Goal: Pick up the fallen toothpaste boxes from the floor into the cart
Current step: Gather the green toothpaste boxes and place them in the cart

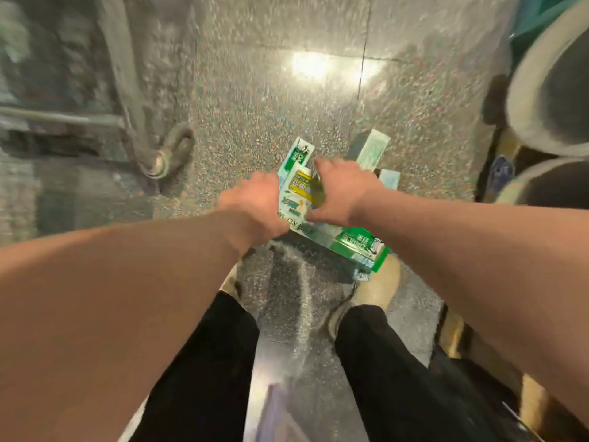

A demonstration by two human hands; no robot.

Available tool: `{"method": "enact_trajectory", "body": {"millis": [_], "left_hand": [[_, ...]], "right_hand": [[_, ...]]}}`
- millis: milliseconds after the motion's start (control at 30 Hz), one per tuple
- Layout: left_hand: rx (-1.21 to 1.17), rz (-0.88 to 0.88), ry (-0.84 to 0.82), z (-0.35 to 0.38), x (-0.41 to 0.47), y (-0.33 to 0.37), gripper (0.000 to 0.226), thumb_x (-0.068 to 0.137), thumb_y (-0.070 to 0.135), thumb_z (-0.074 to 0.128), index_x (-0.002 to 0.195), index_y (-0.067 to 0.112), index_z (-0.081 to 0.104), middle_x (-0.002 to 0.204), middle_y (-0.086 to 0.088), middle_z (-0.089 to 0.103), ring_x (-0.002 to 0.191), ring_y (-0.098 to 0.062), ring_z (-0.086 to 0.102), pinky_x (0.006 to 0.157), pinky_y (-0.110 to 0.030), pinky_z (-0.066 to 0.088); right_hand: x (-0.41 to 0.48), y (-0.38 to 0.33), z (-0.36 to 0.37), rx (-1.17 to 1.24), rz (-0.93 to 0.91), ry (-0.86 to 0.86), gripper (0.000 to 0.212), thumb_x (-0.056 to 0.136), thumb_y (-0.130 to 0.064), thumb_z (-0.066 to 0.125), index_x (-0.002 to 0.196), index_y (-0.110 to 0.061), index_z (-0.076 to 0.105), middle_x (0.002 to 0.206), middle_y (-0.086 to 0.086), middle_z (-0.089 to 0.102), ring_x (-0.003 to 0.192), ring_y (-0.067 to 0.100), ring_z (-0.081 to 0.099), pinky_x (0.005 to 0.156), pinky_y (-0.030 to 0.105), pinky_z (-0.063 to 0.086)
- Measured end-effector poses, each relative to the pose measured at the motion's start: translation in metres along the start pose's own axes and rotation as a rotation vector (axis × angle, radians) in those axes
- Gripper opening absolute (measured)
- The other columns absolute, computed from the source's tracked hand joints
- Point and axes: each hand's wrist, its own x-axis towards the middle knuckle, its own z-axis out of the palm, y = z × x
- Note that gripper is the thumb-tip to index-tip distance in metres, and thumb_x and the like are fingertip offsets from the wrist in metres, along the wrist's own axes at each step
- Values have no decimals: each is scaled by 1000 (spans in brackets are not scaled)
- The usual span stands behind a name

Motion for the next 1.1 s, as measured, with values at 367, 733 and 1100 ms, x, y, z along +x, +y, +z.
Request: {"method": "enact_trajectory", "body": {"millis": [367,733,1100], "left_hand": [[-155,-29,30,83,57,-20,79,73,3,77,134,23,31,102,0,48,86,-21,57,74,-38,59],[-294,-81,191,94,84,-14,38,94,-3,61,112,18,36,85,-5,60,69,-20,63,65,-42,61],[-374,-301,180,74,95,-10,36,90,4,71,110,14,44,94,-6,56,75,-24,60,65,-37,58]], "right_hand": [[58,17,41,102,82,-104,84,58,-61,84,121,-23,44,93,-5,61,96,28,55,95,47,36],[76,34,40,275,62,-157,63,75,-39,75,126,-23,41,108,4,61,89,26,61,81,45,55],[47,41,11,491,117,-34,62,84,-39,71,130,-16,38,96,8,62,80,27,62,68,40,52]]}}
